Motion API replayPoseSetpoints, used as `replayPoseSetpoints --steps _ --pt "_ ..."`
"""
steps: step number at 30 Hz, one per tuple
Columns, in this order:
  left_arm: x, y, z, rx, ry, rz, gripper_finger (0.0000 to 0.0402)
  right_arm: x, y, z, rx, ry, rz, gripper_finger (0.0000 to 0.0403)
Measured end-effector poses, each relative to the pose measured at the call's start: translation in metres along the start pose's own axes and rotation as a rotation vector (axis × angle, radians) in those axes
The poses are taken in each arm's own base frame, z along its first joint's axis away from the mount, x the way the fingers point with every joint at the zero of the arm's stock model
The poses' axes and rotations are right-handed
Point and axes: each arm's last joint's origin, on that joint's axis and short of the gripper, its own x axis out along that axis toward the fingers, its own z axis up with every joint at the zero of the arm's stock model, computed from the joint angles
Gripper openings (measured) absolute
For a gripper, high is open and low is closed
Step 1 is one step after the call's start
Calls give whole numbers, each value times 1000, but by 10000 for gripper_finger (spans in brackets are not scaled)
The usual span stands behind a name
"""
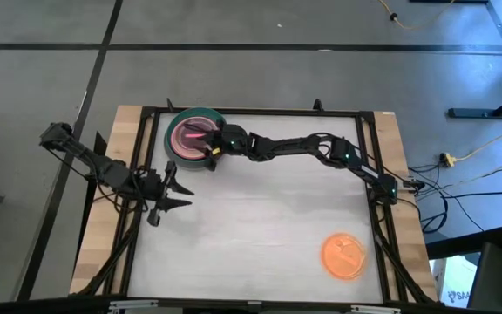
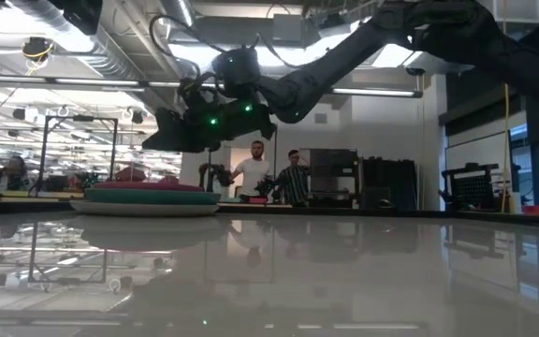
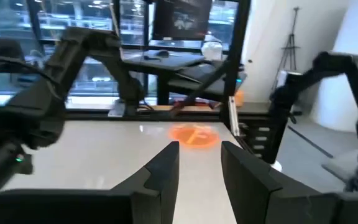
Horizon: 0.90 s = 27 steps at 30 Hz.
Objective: Stack plastic plates
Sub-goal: Stack the light orange plate on the light pink plate
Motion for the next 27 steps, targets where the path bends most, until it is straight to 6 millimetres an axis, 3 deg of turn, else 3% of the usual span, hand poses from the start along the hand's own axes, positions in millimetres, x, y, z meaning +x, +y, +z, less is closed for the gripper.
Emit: replayPoseSetpoints --steps 3,7,12,18,23,27 --pt "0 -1 -1 3 5 -6 112 -6 3 11 -5 22 36 156" --pt "1 -1 -2 9 15 -4 112 -22 4 40 -31 67 92 156" --pt "2 -1 -3 12 23 -9 112 -54 12 70 -111 229 171 156" --pt "2 -1 -3 6 23 -10 112 -98 42 93 -162 468 278 156" --pt "2 -1 -3 4 29 -10 112 -134 74 94 -223 648 348 156" --pt "2 -1 -3 -2 26 -10 112 -165 87 92 -217 748 352 156"
